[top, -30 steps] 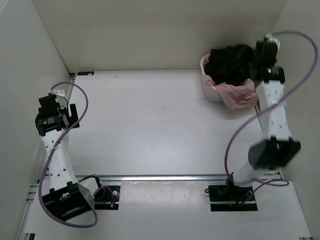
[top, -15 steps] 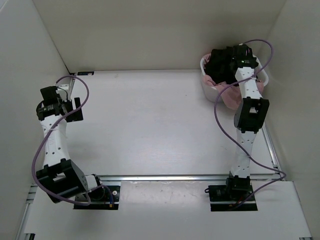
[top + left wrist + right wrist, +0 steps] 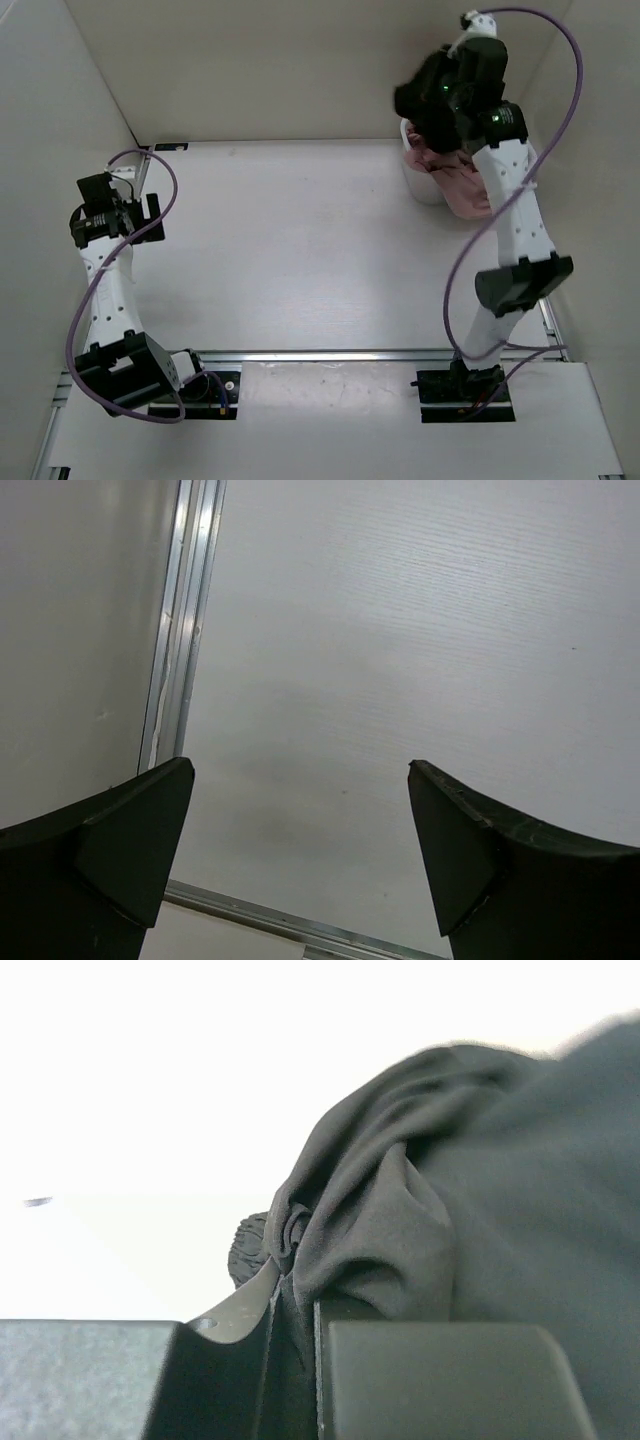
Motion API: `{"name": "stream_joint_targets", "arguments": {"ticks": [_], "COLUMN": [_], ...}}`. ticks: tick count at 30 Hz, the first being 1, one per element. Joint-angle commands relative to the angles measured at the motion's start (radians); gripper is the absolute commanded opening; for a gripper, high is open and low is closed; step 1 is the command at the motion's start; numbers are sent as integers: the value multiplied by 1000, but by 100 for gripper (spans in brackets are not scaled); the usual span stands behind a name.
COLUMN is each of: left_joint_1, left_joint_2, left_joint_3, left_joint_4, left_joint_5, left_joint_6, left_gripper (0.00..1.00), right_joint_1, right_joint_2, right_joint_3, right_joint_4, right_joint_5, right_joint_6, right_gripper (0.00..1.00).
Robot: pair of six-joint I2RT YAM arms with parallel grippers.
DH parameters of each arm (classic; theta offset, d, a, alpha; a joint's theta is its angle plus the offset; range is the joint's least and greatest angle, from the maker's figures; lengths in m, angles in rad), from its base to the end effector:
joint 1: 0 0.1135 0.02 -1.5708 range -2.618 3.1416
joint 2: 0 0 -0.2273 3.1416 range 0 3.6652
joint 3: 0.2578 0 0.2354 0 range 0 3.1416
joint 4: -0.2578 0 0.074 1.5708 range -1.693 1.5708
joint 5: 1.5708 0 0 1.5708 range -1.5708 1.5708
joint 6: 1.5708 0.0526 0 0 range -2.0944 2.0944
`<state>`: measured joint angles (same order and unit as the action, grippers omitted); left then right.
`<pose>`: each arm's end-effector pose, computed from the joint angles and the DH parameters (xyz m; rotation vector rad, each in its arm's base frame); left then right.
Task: Fold and stack the trousers
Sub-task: Grab the trousers from the pile
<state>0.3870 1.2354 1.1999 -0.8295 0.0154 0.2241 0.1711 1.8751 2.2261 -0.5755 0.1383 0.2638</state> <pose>0.2382 0.0962 0.2837 -0.1926 2.4446 0.2537 0.3995 0.0617 0.4369 0.1821 1.7877 0.1873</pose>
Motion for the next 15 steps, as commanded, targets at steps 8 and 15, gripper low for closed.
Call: {"name": "stream_joint_targets", "arguments": {"ticks": [8,15], "left_joint_1": [-4,-4], "left_joint_2": [-99,-128], "left_joint_3": [55,95], "left_joint_4": [13,13], "left_joint_5": [-5,-34], "left_joint_6": [-9,-5], "left_gripper": [100,100], "right_joint_1": [525,428], "right_joint_2": [-314,-314], "right_joint_3": [101,-258], "right_joint_4": [339,233], "right_joint_5": [-273,-169], "right_joint_6": [24,216], "right_gripper": [0,0]}}
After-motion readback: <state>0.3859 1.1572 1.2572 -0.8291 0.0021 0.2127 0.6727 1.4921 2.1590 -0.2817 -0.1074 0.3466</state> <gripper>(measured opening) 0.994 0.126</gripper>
